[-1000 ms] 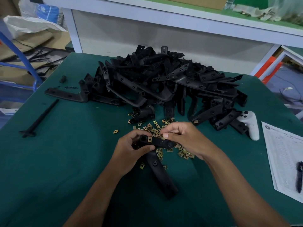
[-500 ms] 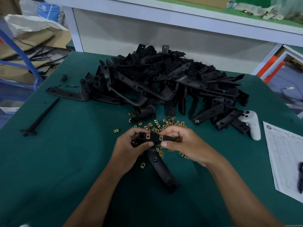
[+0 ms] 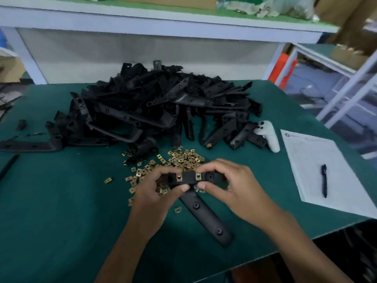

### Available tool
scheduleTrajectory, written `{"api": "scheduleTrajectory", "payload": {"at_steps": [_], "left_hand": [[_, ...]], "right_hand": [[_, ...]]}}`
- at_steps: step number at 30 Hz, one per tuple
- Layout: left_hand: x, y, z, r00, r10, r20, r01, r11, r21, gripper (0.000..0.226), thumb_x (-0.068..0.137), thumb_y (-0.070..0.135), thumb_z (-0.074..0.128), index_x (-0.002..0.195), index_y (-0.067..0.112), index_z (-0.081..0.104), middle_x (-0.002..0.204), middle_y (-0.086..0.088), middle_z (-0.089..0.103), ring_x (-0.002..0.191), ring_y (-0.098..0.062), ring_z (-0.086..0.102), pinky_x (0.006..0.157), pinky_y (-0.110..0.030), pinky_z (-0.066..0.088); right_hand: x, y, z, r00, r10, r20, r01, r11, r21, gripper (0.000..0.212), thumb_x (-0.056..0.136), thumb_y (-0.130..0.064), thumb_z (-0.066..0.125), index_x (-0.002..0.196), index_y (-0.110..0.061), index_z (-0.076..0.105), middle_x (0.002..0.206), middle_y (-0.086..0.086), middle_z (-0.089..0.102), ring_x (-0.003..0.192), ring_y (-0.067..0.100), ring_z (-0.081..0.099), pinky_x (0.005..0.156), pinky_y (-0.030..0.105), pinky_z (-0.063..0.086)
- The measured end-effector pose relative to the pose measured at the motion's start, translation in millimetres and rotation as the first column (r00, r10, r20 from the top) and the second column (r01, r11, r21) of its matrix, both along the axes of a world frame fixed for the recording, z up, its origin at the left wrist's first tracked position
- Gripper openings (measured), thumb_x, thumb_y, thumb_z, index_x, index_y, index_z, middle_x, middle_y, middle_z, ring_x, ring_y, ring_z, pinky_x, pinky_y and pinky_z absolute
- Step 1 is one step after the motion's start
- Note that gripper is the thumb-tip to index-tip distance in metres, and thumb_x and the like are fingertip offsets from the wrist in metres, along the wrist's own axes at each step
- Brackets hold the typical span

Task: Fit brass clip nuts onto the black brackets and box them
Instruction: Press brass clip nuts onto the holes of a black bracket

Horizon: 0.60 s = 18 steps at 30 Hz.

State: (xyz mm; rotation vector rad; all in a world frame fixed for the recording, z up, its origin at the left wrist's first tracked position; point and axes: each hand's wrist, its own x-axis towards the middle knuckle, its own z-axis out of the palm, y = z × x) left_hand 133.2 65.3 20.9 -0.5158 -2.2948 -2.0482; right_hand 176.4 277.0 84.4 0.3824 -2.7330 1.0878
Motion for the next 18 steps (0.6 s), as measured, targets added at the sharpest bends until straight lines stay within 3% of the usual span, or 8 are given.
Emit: {"api": "scheduleTrajectory", "payload": {"at_steps": [3, 7, 12, 18], "left_hand": [[11.9, 39.8, 16.7, 0.987, -0.105, -0.118, 0.097, 0.993, -0.07, 0.028, 0.077, 0.047, 0.081, 0.101, 0.044, 0.065, 0.104, 0.023, 0.069, 0.1, 0.001, 0.064, 0.081, -0.006, 0.044], [36.3, 108.0, 32.1, 0.905, -0.332, -0.267, 0.317, 0.943, -0.099, 0.027, 0.08, 0.044, 0.075, 0.103, 0.037, 0.063, 0.117, 0.023, 0.064, 0.116, -0.003, 0.059, 0.094, -0.01, 0.04], [90.1, 196.8, 41.7, 0.796, -0.519, -0.311, 0.517, 0.85, -0.094, 0.025, 0.077, 0.04, 0.074, 0.099, 0.031, 0.065, 0.11, 0.021, 0.064, 0.11, -0.009, 0.061, 0.095, -0.041, 0.049], [140.0, 262.0, 41.5, 0.657, -0.692, -0.3, 0.663, 0.72, -0.207, 0.032, 0.075, 0.033, 0.08, 0.102, 0.034, 0.062, 0.104, 0.02, 0.062, 0.104, -0.005, 0.056, 0.092, -0.036, 0.046]], "right_hand": [[39.3, 31.4, 13.6, 0.99, -0.132, -0.059, 0.134, 0.991, 0.026, 0.024, 0.093, -0.031, 0.074, 0.116, -0.029, 0.069, 0.11, -0.02, 0.067, 0.106, 0.0, 0.062, 0.086, 0.016, 0.049], [109.4, 79.4, 28.1, 0.93, -0.354, -0.096, 0.361, 0.93, 0.07, 0.025, 0.092, -0.027, 0.075, 0.116, -0.027, 0.07, 0.109, -0.017, 0.067, 0.104, 0.001, 0.062, 0.091, 0.02, 0.048], [204.2, 125.1, 37.4, 0.793, -0.586, -0.168, 0.605, 0.79, 0.099, 0.024, 0.089, -0.022, 0.079, 0.112, -0.019, 0.072, 0.109, -0.012, 0.07, 0.105, 0.004, 0.066, 0.091, 0.028, 0.052], [278.7, 156.7, 31.1, 0.634, -0.75, -0.191, 0.774, 0.616, 0.15, 0.026, 0.087, -0.034, 0.075, 0.112, -0.026, 0.072, 0.11, -0.02, 0.068, 0.104, -0.002, 0.065, 0.087, 0.023, 0.052]]}}
